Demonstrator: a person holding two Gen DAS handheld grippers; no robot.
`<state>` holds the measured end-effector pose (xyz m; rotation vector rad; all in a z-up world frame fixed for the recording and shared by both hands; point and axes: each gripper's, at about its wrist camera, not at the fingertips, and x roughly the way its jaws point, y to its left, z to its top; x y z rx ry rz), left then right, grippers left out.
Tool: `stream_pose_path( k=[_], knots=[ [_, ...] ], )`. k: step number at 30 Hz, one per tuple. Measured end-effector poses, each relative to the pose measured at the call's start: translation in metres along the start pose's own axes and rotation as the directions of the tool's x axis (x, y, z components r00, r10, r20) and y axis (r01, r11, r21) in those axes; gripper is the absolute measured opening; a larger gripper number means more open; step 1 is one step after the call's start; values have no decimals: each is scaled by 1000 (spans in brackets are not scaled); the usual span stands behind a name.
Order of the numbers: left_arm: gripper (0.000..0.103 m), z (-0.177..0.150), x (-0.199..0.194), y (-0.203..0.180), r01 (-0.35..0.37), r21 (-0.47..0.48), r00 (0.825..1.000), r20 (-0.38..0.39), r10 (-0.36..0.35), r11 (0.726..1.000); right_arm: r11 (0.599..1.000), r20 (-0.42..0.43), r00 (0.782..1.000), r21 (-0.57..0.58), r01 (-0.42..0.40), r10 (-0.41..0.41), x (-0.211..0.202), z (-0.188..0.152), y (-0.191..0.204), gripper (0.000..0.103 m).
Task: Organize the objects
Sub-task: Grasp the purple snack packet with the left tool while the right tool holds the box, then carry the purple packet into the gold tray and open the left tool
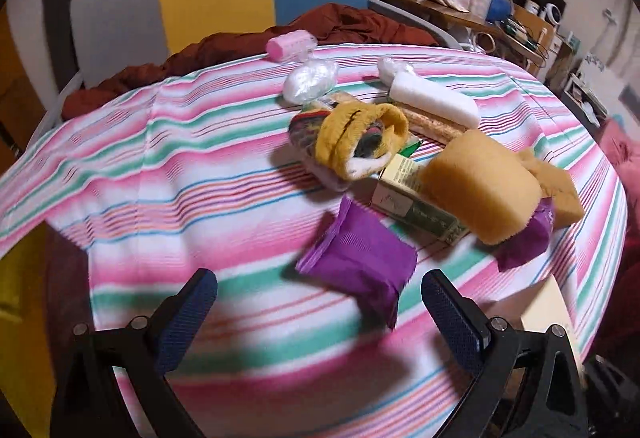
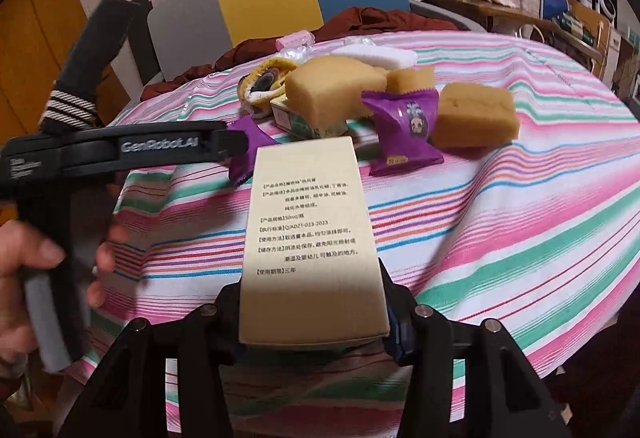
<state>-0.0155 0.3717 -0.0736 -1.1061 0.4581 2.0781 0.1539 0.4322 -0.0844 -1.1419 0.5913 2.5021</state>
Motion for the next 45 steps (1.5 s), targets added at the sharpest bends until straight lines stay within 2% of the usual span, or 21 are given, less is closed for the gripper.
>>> stream_pose_path(
  k=[4,9,11,12,14,16,17,18,25,26,27,29,30,31,33,34,35,37,39,41,45],
  knots=[
    [96,5,9,-3,-33,34,999,26,33,999,1000,2,1000,2,1,-1,-1,-1,1,53],
    [76,3,14,-5,-1,35,999,46,0,999,1000,2,1000,8,-5,5,0,-1,0,53],
    [62,1,17,-5,36,32,999,34,-37,999,1000,2,1000,4,-1,1,0,-1,0,53],
    [58,0,20,-7,45,34,999,22,-45,998,1000,2,1000,0,3,-3,1,0,0,53],
    [39,-4,20,-8,28,42,999,29,-29,999,1000,2,1000,-2,8,-8,1,0,1,53],
    [32,-6,19,-8,32,51,999,30,-33,998,1000,2,1000,-5,11,-11,1,-1,1,53],
    [26,-6,19,-8,30,58,999,30,-31,998,1000,2,1000,-7,13,-13,2,-1,1,53],
    [24,-7,18,-7,33,63,999,30,-34,997,1000,2,1000,-8,15,-15,2,-1,2,53],
    [23,-17,8,2,89,17,995,51,-90,996,1000,3,1000,-12,25,-25,3,-1,3,53],
    [25,-17,6,4,96,-4,994,57,-96,995,1000,3,1000,-10,24,-24,2,-1,3,53],
    [32,-17,5,6,102,-31,993,61,-100,994,1000,3,1000,-8,22,-22,2,-1,3,53],
    [87,-15,3,13,136,-110,989,67,-129,985,1000,4,1000,-7,20,-20,2,-1,2,53],
    [94,-12,1,17,129,-152,990,82,-118,980,1000,5,1000,-5,19,-19,2,-1,2,53],
    [95,-9,0,18,118,-183,990,94,-102,976,1000,5,1000,-5,19,-19,2,-1,2,53],
    [93,0,5,17,112,-202,992,78,-98,973,1000,6,1000,-4,18,-18,2,-1,2,53],
    [84,4,9,14,94,-201,995,60,-83,975,1000,6,1000,-4,17,-17,2,-2,2,54],
    [70,9,14,11,70,-196,997,35,-64,978,1000,8,1000,-4,18,-18,2,-2,2,54],
    [58,15,28,4,60,-179,998,-16,-64,982,1000,11,1000,-6,19,-19,3,-3,3,54],
    [54,16,29,-3,27,-135,1000,-5,-28,990,1000,13,1000,-4,15,-15,2,-4,2,54],
    [44,12,28,-7,31,-101,1000,9,-30,994,1000,16,1000,2,12,-12,1,-4,1,54],
    [42,0,18,4,49,-86,998,30,-47,995,1000,27,999,6,18,-18,0,-6,3,54]
  ],
)
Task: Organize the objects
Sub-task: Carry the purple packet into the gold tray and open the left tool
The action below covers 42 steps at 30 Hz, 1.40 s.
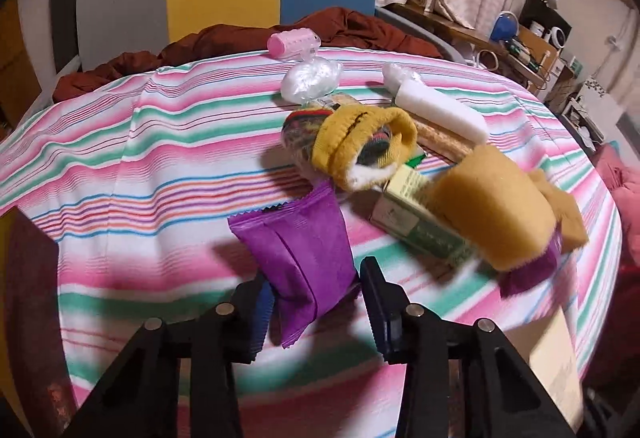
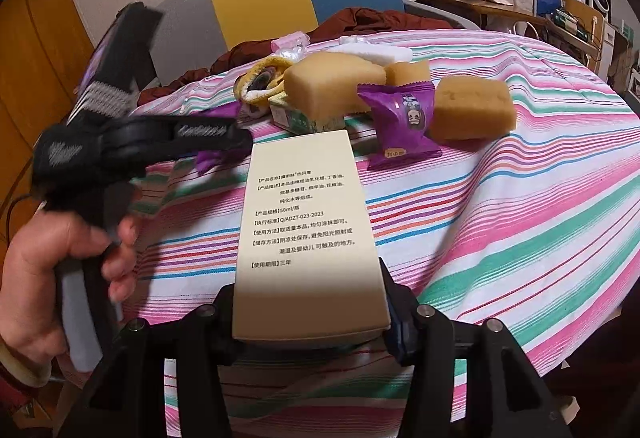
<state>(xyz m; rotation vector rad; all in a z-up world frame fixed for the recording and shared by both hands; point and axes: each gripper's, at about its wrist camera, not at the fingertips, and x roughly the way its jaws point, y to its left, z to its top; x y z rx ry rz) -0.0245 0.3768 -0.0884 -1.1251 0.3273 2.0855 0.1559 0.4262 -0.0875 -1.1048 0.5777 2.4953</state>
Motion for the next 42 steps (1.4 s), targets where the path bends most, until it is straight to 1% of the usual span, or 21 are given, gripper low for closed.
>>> stream_pose_path(
  k=[2,6,10,12,15,17,19,21,23,25,29,31,35,39,40,42],
  knots=[
    [42,-7,-8,9,-1,-4,1000,7,1,1000,1000,3,1000,-4,9,-9,0,-1,2,54],
    [40,-22,-36,29,27,-65,999,32,-25,998,999,0,1000,-25,24,-25,1,0,8,53],
    [40,-35,-74,44,56,-92,995,93,-47,994,998,-5,999,-51,39,-39,2,-2,15,53],
    [40,-40,-93,55,83,-118,990,120,-69,990,997,-4,999,-65,51,-51,4,-2,19,53],
    [40,-51,-120,71,69,-135,987,155,-48,988,996,-2,998,-70,56,-57,5,-2,22,52],
    [40,-59,-134,86,70,-167,985,167,-42,983,996,-4,999,-71,52,-52,5,-2,24,52],
    [40,-66,-146,101,43,-193,985,173,-10,980,997,-10,999,-70,37,-37,5,-1,27,52],
    [40,-75,-156,114,16,-216,984,179,23,976,999,-10,1000,-54,-8,7,2,-2,31,51],
    [40,-85,-163,130,-22,-241,983,171,64,970,997,-2,999,-55,-45,45,-2,-2,38,51],
    [40,-98,-167,151,-44,-282,985,148,89,958,994,9,998,-96,-61,63,-7,-1,52,51],
    [41,-123,-169,192,-112,-360,985,80,150,926,985,19,992,-119,-122,125,-16,1,72,51],
    [41,-136,-166,212,-150,-398,983,36,179,905,981,19,988,-124,-153,156,-19,3,84,51],
    [41,-154,-165,239,-197,-451,977,-16,213,871,967,30,979,-164,-194,201,-29,4,108,51],
    [41,-166,-171,251,-232,-465,968,-27,248,854,943,34,961,-205,-261,273,-41,7,135,51],
    [42,-168,-174,253,-232,-471,967,-21,252,851,935,32,955,-219,-281,294,-43,8,144,51],
    [51,-172,-182,256,-226,-493,966,-4,257,841,916,21,944,-250,-313,328,-45,7,159,51]
  ],
)
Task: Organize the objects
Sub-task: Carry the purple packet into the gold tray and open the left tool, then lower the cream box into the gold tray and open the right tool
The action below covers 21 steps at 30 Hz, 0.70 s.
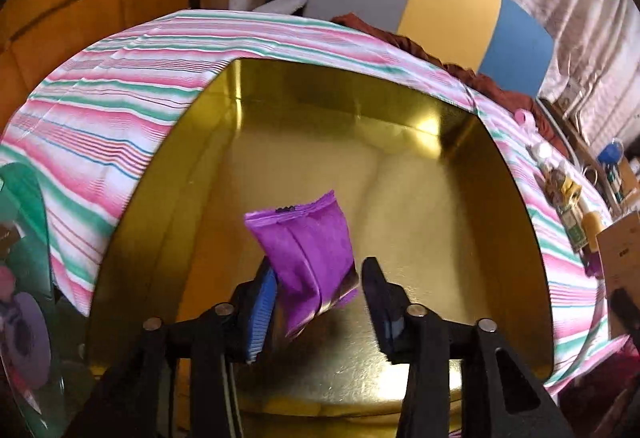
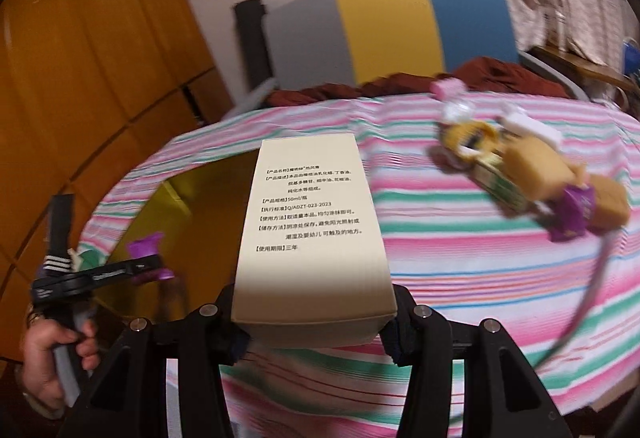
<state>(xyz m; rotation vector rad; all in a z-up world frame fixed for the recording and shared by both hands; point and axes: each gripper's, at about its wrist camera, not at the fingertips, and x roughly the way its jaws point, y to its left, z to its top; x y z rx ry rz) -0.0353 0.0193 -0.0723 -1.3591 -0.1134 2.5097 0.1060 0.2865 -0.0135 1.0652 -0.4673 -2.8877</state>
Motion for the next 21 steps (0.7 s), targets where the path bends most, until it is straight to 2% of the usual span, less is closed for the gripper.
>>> stream_pose_path(
  k=[2,8,14,21],
  knots=[
    [68,-3,-9,6,-4,-26,1000,30,5,1000,999,-9,999,-24,-37,36,5,1,15,51],
    [89,-2,-33,21,-30,-100,992,117,41,995,988,-86,989,-83,-127,120,31,-4,58,51],
    [97,4,-46,43,-53,-199,984,154,85,978,979,-130,984,-147,-139,120,57,-5,93,51],
    [98,0,-51,59,-55,-256,983,156,97,965,977,-193,977,-171,-128,94,91,-6,115,52]
  ],
)
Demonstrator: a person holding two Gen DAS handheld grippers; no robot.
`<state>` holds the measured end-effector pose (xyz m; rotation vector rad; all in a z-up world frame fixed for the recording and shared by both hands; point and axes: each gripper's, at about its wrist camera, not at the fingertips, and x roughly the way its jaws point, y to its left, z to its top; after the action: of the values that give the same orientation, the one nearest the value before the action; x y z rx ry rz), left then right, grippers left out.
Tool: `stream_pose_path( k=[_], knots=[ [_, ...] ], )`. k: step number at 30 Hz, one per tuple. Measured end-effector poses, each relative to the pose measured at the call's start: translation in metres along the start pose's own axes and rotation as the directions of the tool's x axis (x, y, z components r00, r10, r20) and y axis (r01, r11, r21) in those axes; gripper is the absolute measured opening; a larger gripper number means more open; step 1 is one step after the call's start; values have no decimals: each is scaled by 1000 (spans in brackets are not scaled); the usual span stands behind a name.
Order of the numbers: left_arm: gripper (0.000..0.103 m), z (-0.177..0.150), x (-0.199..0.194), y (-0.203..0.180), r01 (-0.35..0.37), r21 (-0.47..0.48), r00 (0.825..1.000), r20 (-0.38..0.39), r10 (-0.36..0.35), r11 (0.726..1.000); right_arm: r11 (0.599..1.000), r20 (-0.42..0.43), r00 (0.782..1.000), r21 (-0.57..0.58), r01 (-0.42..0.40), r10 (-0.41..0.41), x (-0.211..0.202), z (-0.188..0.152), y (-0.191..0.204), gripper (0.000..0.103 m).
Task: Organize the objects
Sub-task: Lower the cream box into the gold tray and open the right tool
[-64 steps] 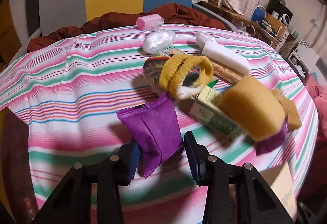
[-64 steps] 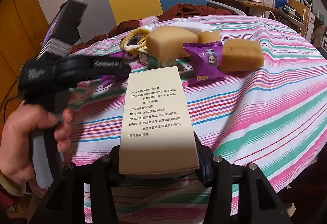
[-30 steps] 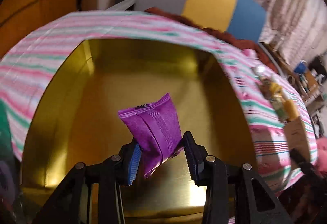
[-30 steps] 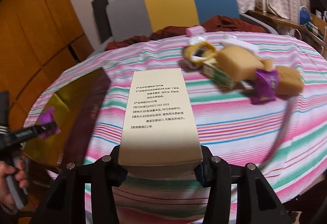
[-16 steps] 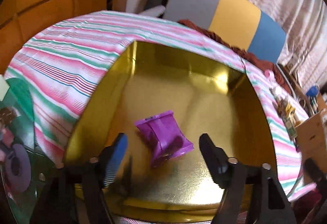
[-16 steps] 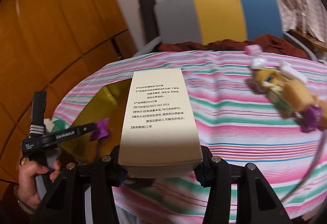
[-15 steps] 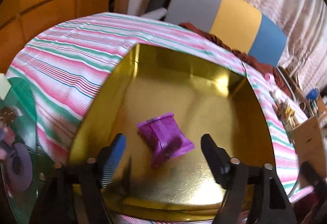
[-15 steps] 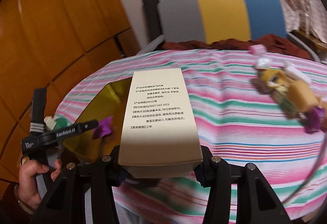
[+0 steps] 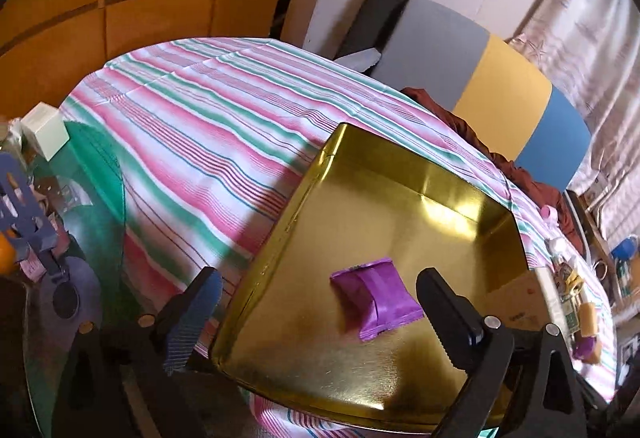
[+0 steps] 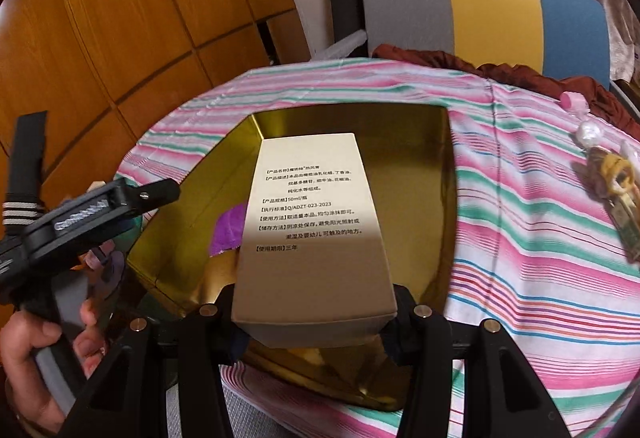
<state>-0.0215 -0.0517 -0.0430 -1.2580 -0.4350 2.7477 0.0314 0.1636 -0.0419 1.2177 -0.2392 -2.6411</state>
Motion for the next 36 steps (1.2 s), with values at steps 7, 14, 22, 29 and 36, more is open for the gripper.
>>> stream_pose_path(
  k=[7,14,22,29,36],
  knots=[
    [98,2,-4,9,-6,-17,1000,8,6,1000,1000,-57,998,-8,25,-26,24,1,12,52],
    [98,0,-4,12,4,-36,1000,-1,-4,999,1000,-65,998,-25,13,-15,26,1,18,55],
    [99,-1,-5,2,20,-26,1000,-13,-20,999,999,39,999,23,-34,34,-6,2,5,55],
    [100,-8,-9,-23,58,33,998,-23,-57,998,994,126,992,108,7,-20,-37,9,-28,56],
    [102,-18,-16,-52,124,113,992,-38,-121,986,980,143,983,177,88,-114,-51,6,-66,56]
  ],
)
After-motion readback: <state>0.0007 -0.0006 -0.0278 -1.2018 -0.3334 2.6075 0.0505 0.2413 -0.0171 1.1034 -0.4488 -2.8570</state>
